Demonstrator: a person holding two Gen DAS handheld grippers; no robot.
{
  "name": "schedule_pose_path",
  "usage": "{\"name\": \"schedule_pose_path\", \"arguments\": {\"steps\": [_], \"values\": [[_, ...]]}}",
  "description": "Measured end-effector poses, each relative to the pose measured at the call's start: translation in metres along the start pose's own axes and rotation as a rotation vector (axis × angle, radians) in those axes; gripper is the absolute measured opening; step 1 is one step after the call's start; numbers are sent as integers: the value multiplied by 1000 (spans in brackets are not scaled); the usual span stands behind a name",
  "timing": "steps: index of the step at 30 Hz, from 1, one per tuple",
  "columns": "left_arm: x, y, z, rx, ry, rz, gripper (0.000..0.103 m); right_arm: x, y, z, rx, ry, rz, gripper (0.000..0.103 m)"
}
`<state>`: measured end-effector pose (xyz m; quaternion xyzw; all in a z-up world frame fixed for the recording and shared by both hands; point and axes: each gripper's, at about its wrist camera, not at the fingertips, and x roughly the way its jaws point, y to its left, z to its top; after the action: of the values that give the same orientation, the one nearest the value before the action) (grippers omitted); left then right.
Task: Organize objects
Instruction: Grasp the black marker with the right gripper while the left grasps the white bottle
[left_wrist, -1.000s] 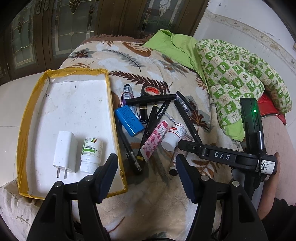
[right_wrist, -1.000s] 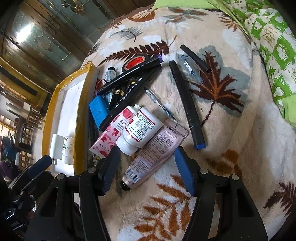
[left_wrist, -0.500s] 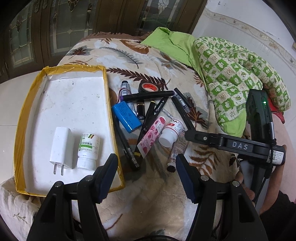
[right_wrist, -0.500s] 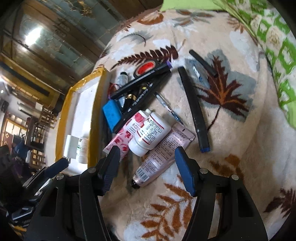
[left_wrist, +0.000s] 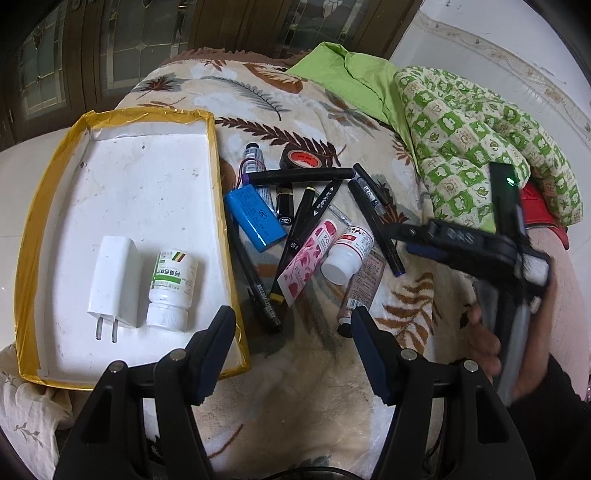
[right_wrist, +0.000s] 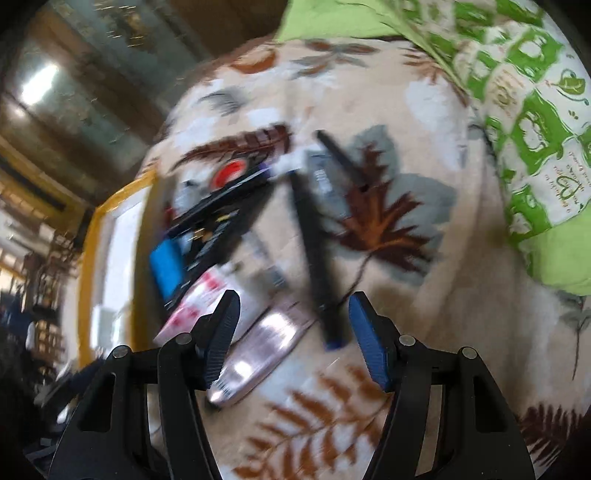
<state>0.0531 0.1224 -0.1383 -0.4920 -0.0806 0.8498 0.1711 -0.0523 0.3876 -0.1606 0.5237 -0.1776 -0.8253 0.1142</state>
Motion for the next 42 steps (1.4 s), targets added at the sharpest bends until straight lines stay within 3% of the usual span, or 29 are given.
{"name": "schedule_pose_path", "arguments": {"steps": [4,6,7,12,16,20,22,28,30,32,37,42], "values": [[2,-7,3,23,4,0,65,26,2,15,-24,61,-39,35],[2,-19,9,67,4,-5,65,29,4,18,-51,54,-90,18],[3,-26,13,96,6,-8,65,28,4,18,-47,54,-88,17],[35,-63,38,228,48,-21,65,12,-17,8,-9,54,-97,16],[77,-82,52,283,112,-38,65,2,-37,-6,44,60,-35,16],[111,-82,61,236,150,-19,62,2,-42,-10,72,52,10,16],[118,-80,61,216,154,-16,44,3,-42,-10,84,52,22,16],[113,-74,47,226,144,-18,46,4,-43,-10,87,56,38,16],[126,-72,44,217,187,-5,46,6,-42,-10,89,56,42,16],[124,-77,40,247,154,9,42,9,-40,-7,88,61,32,16],[109,-54,44,112,137,-60,40,7,-36,-6,83,47,19,16],[69,-27,49,-23,120,-143,40,-6,-22,-8,105,19,99,15]]}}
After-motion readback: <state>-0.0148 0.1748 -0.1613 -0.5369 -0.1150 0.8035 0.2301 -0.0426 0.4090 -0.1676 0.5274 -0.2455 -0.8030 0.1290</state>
